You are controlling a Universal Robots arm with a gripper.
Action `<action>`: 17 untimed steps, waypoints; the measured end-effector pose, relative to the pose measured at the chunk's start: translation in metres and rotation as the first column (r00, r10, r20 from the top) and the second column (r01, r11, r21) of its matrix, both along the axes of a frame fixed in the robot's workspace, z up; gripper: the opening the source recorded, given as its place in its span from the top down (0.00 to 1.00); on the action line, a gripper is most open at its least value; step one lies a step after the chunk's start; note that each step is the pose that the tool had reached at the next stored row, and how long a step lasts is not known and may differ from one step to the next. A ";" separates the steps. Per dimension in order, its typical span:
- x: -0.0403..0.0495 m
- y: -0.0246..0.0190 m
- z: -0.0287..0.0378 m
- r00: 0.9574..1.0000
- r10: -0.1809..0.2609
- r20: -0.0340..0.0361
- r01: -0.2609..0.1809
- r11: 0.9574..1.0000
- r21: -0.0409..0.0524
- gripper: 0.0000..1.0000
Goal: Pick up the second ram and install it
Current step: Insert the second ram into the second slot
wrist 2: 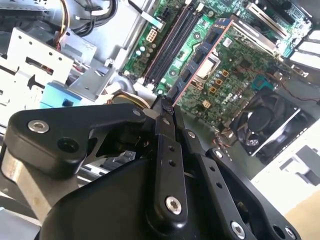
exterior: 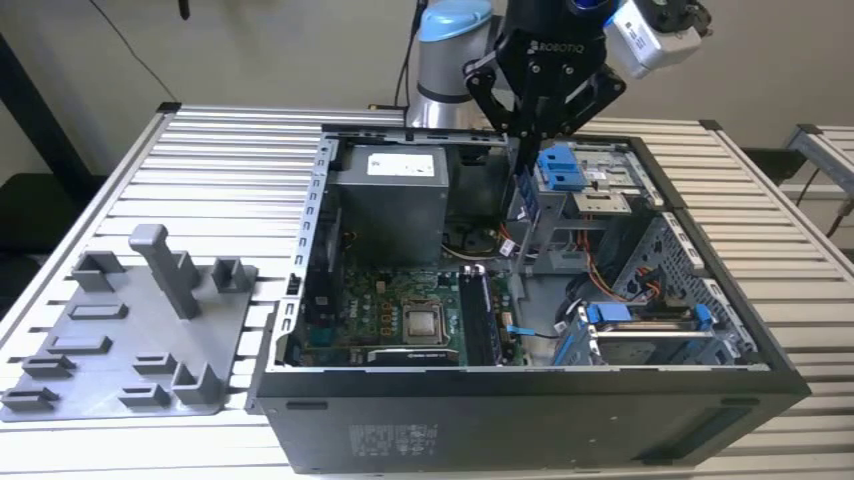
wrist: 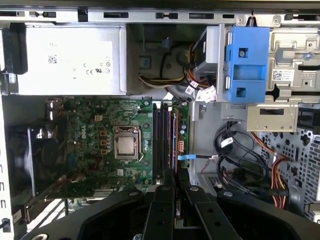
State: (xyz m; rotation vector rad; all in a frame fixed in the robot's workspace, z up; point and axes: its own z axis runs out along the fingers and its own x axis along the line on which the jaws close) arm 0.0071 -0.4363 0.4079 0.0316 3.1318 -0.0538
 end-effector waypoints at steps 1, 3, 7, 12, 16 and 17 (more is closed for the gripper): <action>0.0000 -0.0003 -0.0011 1.000 -0.001 0.000 0.001 1.000 0.000 0.86; 0.0000 -0.0005 -0.0033 1.000 -0.005 0.000 0.005 1.000 0.000 0.86; 0.0000 -0.0008 -0.0080 1.000 -0.009 0.000 0.009 1.000 0.000 0.86; 0.0000 -0.0008 -0.0118 1.000 -0.013 0.000 0.013 1.000 0.000 0.86; 0.0000 -0.0008 -0.0119 1.000 -0.013 0.000 0.013 1.000 0.000 0.86; 0.0000 -0.0008 -0.0121 1.000 -0.013 0.000 0.013 1.000 0.000 0.86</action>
